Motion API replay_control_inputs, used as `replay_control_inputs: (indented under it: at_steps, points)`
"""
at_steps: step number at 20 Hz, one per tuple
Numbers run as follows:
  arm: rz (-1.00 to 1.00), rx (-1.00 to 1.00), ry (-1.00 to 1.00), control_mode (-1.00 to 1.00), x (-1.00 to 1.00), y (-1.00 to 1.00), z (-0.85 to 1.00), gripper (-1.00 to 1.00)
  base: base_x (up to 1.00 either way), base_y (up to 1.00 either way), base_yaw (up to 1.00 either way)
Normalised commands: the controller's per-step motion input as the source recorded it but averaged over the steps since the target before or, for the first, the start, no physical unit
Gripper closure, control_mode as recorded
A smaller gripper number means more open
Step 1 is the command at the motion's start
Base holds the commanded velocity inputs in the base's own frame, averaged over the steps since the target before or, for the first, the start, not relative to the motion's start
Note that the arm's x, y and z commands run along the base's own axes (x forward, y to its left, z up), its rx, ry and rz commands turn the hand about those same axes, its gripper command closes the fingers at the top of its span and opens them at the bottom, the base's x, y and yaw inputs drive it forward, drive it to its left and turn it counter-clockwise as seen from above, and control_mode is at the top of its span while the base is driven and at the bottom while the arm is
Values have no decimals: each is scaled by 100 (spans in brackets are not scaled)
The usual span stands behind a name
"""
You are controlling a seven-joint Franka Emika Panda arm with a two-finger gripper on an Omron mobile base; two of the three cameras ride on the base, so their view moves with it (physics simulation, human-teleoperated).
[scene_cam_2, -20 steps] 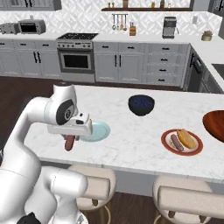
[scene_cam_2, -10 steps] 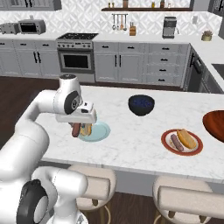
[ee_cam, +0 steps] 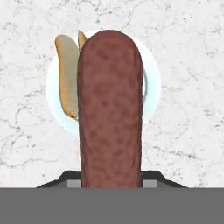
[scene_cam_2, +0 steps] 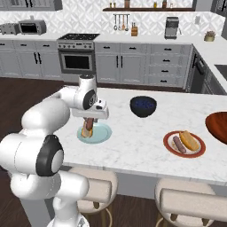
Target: Place one bun and one sausage from the bowl on each plate.
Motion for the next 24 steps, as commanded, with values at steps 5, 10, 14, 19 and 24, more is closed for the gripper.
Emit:
replay_control_inputs:
  at_steps: [5, 10, 14, 19, 24]
  points:
    - [9, -4, 0, -100, 98, 0, -79, 100, 0, 0, 0]
    - [9, -2, 1, -100, 60, 0, -50, 100, 0, 0, 0]
    - [10, 0, 0, -100, 32, 0, -39, 100, 0, 0, 0]
    - [4, 0, 3, -100, 0, 0, -29, -100, 0, 0, 0]
    - [1, 0, 4, -100, -1, 0, -20, -100, 0, 0, 0]
